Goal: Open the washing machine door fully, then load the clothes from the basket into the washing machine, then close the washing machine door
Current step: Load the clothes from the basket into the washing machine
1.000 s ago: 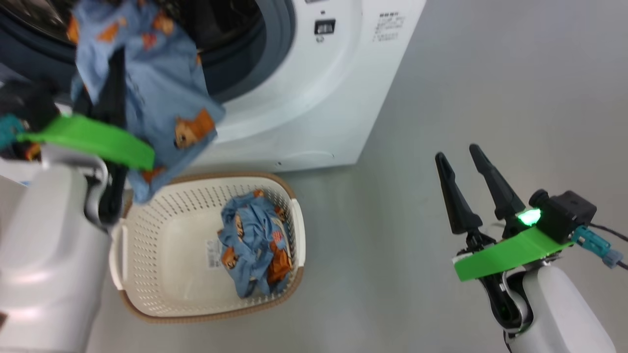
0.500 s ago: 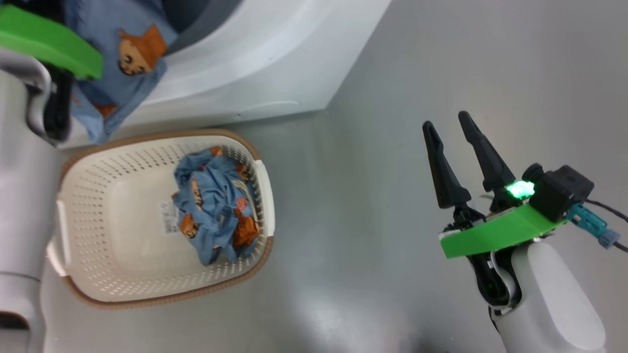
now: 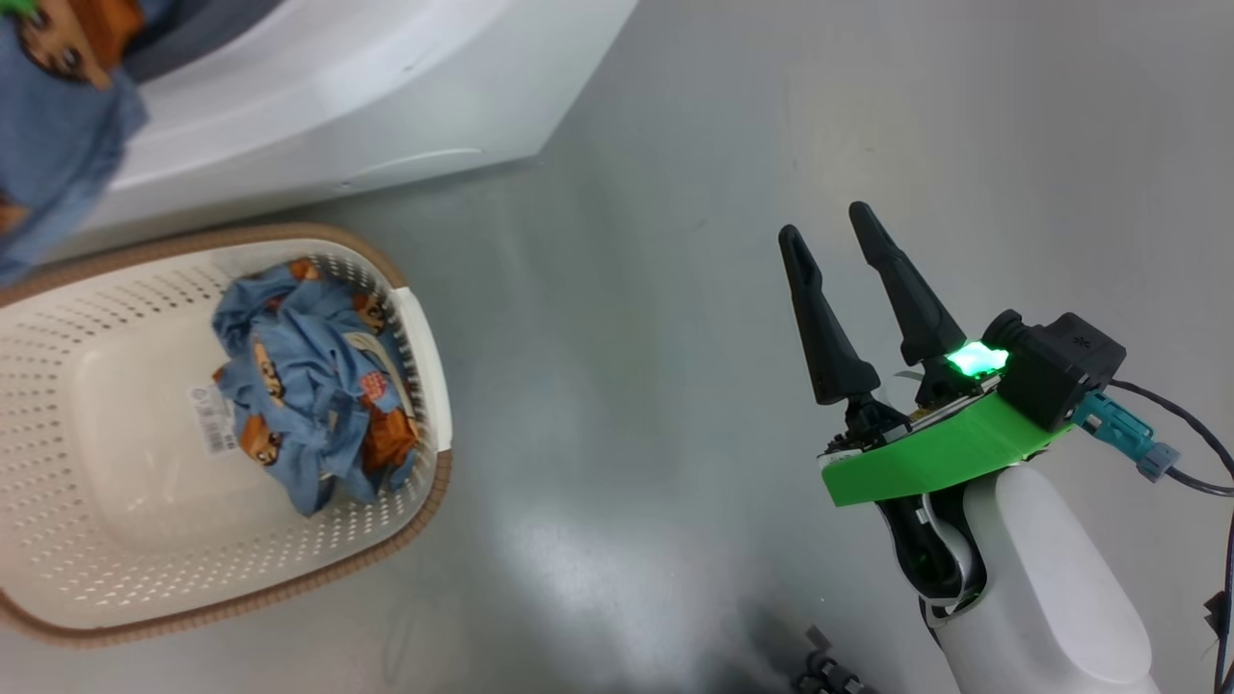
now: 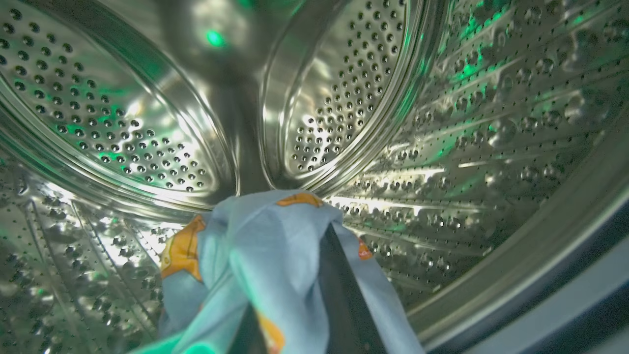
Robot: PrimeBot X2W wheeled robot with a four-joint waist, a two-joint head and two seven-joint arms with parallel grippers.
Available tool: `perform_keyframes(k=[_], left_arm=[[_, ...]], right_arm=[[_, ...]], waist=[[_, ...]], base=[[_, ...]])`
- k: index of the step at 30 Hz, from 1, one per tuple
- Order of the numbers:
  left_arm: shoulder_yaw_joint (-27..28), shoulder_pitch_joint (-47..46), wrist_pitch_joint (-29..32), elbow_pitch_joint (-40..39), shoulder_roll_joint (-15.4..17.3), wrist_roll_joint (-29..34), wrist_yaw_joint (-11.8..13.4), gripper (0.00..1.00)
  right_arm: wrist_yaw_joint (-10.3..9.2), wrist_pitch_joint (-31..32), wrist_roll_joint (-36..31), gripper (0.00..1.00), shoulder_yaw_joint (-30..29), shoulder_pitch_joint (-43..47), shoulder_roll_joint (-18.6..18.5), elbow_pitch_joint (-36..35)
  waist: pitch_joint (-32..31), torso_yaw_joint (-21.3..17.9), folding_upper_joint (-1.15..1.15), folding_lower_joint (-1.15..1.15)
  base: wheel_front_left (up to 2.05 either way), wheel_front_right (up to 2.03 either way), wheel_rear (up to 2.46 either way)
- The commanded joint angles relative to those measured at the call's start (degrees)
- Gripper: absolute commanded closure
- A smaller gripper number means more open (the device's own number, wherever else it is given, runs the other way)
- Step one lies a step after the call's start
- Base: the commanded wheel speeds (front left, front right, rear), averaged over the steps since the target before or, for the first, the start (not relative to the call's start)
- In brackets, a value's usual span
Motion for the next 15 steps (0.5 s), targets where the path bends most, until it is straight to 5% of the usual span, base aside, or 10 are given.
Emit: perform_keyframes(k=[1,7,10,11,12,15], left_arm=[[1.8,-2.6,-0.4,-3.1,2.7,0.9,0.1,1.00],[12.2,-1.6,-0.4,-19.9,2.7,5.7,1.7,1.00],[14.9,1.7,-0.4,-18.8,1.2,8.3,1.3,1.00],[15.4,2.3,-0.4,-16.8,0.8,8.3,1.4,0.35],[15.6,2.6,-0.4,-14.8,0.5,8.6,1.4,0.00],[15.1,2.6,-0.4,-8.6,-0.1,9.3,1.3,0.00]], right_arm=[[0.36,-0.3,0.2,0.00,1.2,0.4,0.3,-1.5],[0.36,-0.3,0.2,0.00,1.3,-0.3,0.7,-1.9],[0.36,-0.3,0.1,0.00,1.3,-0.3,0.8,-1.3],[0.36,-0.3,0.1,0.00,1.3,-0.3,0.9,-1.1],[0.36,-0.3,0.1,0.00,1.4,-0.3,0.9,-1.0],[0.36,-0.3,0.2,0.00,1.6,-0.4,0.9,-0.7]], waist=[[1.7,-1.6,0.00,0.00],[3.3,-2.0,0.00,0.00],[2.8,-1.6,0.00,0.00],[2.6,-1.4,0.00,0.00],[2.4,-1.3,0.00,0.00],[1.8,-0.9,0.00,0.00]], base=[[0.00,0.00,0.00],[0.00,0.00,0.00],[0.00,0.00,0.00],[0.00,0.00,0.00],[0.00,0.00,0.00],[0.00,0.00,0.00]])
